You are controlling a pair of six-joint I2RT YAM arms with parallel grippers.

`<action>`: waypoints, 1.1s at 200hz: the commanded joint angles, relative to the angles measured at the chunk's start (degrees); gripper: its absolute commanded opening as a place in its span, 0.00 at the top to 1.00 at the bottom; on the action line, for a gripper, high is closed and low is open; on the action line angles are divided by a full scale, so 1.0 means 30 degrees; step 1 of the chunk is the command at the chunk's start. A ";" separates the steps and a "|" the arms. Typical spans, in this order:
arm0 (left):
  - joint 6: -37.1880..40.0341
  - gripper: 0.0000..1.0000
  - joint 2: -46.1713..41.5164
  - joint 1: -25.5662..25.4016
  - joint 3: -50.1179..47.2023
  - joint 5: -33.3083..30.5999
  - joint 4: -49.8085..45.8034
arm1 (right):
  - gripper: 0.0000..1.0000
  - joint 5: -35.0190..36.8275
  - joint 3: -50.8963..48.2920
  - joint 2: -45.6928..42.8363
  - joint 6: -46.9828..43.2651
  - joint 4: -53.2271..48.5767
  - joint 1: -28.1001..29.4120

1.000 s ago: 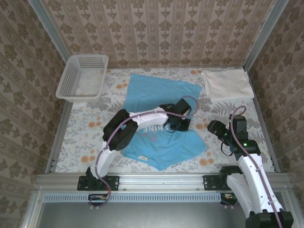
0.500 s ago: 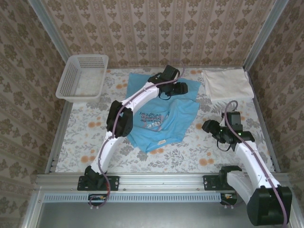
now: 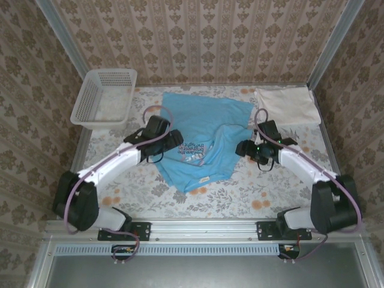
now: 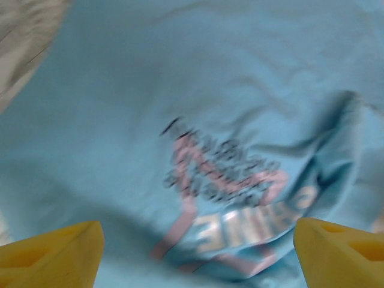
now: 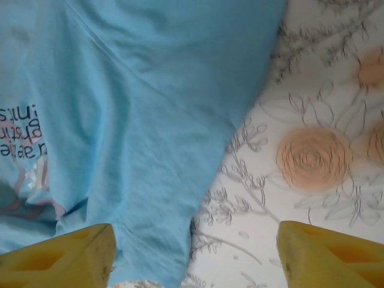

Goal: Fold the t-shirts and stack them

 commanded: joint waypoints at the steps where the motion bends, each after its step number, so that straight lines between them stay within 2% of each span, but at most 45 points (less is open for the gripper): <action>1: -0.2738 0.16 -0.1561 0.0246 -0.2744 -0.1858 0.0733 | 0.25 0.0863 0.2306 0.2447 -0.1186 -0.0434 0.0264; 31: -0.2504 0.16 -0.0928 0.1273 -0.3754 0.0064 0.1781 | 0.32 0.0793 0.4536 0.5602 -0.1356 -0.1257 0.0424; 62: -0.3109 0.15 0.0969 0.1580 -0.4555 -0.0463 0.2746 | 0.40 0.0998 0.5904 0.7550 -0.1761 -0.2139 0.0591; 82: -0.2691 0.26 0.2349 0.1702 -0.4391 -0.0902 0.3488 | 0.47 0.0824 0.6590 0.8455 -0.2061 -0.2824 0.0677; 98: -0.1809 0.44 0.3579 0.1903 -0.3643 -0.1037 0.3573 | 0.54 0.1022 0.6919 0.8956 -0.2249 -0.3257 0.0746; 117: -0.0642 0.63 0.4774 0.2107 -0.2434 -0.2368 0.3095 | 0.64 0.0943 0.7049 0.9395 -0.2563 -0.3599 0.0743; 152: 0.1880 0.82 0.7214 0.2362 0.0685 -0.3706 0.1985 | 0.81 0.0890 0.6657 0.9660 -0.3034 -0.4117 0.0970; 155: 0.2107 0.85 0.7455 0.2841 0.1086 -0.3784 0.1876 | 0.82 0.0862 0.6603 0.9642 -0.3064 -0.4118 0.1014; 174: 0.3521 0.90 0.8913 0.3033 0.3271 -0.4214 0.1236 | 0.89 0.0307 0.5943 0.9424 -0.2947 -0.3921 0.1503; 220: 0.6796 0.92 1.2325 0.3577 0.9059 -0.4124 -0.0429 | 0.95 -0.0769 0.4328 0.8622 -0.1644 -0.3116 0.3523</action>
